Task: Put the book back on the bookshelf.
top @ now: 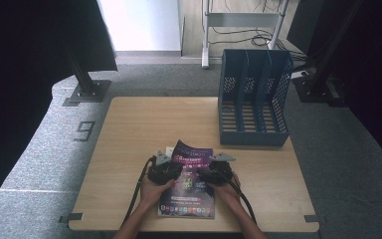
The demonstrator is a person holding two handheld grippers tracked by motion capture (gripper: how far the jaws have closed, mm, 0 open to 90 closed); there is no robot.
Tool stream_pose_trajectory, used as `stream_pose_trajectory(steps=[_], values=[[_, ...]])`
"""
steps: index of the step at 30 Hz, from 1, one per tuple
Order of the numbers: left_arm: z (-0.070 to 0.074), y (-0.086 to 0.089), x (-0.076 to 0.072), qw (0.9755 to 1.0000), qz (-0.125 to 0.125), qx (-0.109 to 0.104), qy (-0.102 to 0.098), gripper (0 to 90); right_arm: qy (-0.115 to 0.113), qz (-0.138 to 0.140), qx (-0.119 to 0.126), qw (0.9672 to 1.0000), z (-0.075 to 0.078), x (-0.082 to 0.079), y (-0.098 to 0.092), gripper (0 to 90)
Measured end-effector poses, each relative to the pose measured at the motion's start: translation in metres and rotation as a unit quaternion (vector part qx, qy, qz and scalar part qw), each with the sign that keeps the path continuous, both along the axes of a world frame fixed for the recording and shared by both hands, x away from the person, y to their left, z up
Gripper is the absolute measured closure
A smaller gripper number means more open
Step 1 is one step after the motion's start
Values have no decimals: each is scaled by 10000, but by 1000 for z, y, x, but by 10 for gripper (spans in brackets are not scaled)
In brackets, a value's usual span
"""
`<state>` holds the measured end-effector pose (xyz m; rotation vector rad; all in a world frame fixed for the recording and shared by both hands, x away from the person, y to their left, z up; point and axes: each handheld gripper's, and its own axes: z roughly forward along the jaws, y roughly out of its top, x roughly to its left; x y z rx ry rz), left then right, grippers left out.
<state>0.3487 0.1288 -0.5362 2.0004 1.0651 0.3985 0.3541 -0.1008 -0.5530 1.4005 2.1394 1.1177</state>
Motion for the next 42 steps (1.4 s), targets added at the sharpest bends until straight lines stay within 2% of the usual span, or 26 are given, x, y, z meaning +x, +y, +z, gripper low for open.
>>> stream_pose_trajectory(steps=[4,10,16,26,30,36,42], values=[[-1,0,1,10000,-55,-3,73,699,0,0,0,10000,0,0,0,263],[0,1,0,9999,-123,-52,50,757,3,0,2,10000,0,0,0,263],[4,4,0,9994,-206,-264,78,813,12,4,9,10000,0,0,0,262],[10,3,-5,9987,-312,-371,-125,862,20,34,23,10000,0,0,-1,250],[14,3,-7,9977,-368,-516,-237,867,41,35,104,9999,0,1,-3,233],[18,2,-10,9972,-419,-522,-343,868,-92,72,60,9999,1,-1,-5,231],[26,0,-15,9962,-488,-565,-460,870,-163,150,223,9995,4,-1,-8,228]])
